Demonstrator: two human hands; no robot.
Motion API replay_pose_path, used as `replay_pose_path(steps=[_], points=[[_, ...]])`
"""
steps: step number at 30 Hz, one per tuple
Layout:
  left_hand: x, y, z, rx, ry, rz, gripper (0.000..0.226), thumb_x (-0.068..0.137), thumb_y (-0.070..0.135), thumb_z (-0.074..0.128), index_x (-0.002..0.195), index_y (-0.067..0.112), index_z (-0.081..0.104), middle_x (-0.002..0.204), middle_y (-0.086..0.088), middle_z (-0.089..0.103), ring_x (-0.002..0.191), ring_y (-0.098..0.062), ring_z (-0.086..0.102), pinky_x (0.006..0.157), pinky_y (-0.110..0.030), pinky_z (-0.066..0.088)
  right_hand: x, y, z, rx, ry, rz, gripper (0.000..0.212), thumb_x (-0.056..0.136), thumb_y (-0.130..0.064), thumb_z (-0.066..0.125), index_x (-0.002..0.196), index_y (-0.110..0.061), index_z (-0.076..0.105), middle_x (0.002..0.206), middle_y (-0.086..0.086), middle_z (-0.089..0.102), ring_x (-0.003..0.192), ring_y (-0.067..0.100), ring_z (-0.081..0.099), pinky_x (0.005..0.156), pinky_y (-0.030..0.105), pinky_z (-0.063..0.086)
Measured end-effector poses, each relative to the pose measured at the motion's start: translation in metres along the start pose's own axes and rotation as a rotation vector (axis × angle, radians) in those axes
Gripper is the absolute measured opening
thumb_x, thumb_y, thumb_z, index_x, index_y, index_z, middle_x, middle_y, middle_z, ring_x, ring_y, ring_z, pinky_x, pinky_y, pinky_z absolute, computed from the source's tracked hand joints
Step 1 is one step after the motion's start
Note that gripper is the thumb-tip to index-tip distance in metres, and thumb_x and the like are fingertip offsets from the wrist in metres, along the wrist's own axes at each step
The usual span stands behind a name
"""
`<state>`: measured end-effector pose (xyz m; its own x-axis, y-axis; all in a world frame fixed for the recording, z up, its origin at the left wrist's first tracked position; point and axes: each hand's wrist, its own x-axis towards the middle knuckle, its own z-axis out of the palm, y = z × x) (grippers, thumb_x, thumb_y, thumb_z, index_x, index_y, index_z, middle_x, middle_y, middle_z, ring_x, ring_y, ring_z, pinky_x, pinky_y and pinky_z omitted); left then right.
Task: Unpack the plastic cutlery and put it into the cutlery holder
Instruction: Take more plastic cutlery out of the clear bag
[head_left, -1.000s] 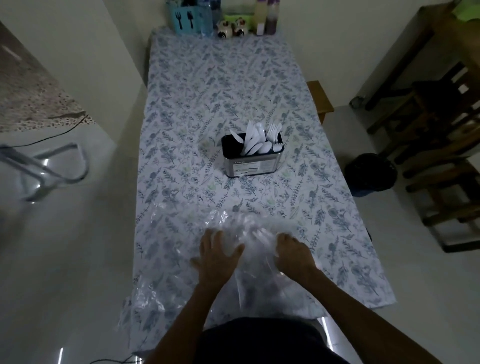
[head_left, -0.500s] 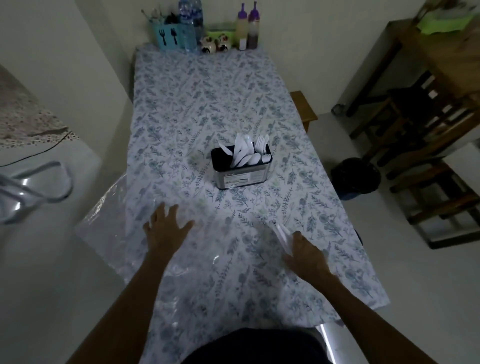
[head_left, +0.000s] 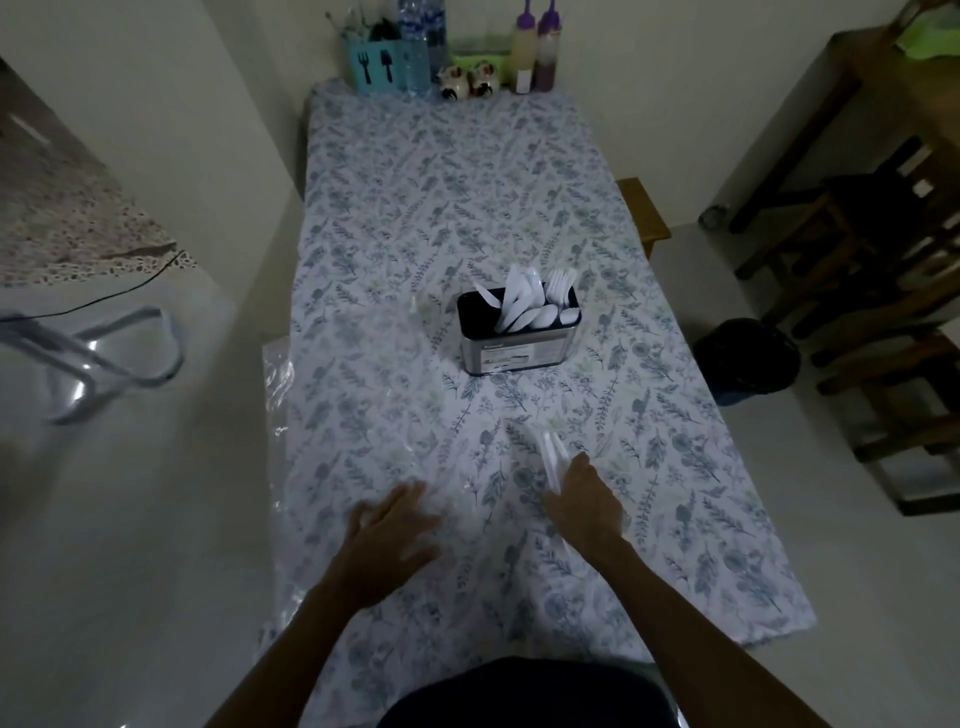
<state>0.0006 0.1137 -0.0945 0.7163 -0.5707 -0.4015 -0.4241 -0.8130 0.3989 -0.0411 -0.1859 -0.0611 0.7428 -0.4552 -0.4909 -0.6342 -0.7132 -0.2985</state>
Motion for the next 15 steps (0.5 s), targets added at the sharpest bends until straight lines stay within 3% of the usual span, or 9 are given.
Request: replay_pose_path(steps=[4, 9, 15], points=[[0.007, -0.006, 0.000, 0.007, 0.040, 0.027, 0.044, 0.097, 0.061, 0.049, 0.138, 0.046, 0.046, 0.167, 0.023, 0.003, 0.153, 0.001, -0.009, 0.122, -0.059, 0.007, -0.002, -0.004, 0.012, -0.086, 0.103, -0.025, 0.081, 0.094, -0.044, 0.061, 0.149, 0.002, 0.023, 0.142, 0.020, 0.043, 0.127, 0.035, 0.049, 0.097, 0.043, 0.053], [0.017, -0.011, -0.005, 0.004, 0.040, 0.020, 0.058, 0.090, 0.061, 0.061, 0.142, 0.042, 0.046, 0.167, 0.021, 0.016, 0.153, -0.001, 0.002, 0.121, -0.055, 0.006, -0.006, -0.005, 0.017, -0.061, 0.150, -0.035, 0.087, 0.084, -0.061, 0.066, 0.142, -0.005, 0.032, 0.133, 0.017, 0.043, 0.120, 0.034, 0.047, 0.093, 0.043, 0.054], [0.020, -0.015, -0.005, 0.003, 0.031, -0.007, 0.071, 0.087, 0.064, 0.063, 0.150, 0.043, 0.039, 0.166, 0.024, 0.014, 0.153, 0.001, 0.001, 0.120, -0.054, 0.005, -0.013, 0.018, 0.014, -0.026, 0.212, -0.057, 0.096, 0.084, -0.074, 0.056, 0.150, -0.011, 0.028, 0.145, 0.016, 0.039, 0.129, 0.034, 0.044, 0.100, 0.046, 0.050]])
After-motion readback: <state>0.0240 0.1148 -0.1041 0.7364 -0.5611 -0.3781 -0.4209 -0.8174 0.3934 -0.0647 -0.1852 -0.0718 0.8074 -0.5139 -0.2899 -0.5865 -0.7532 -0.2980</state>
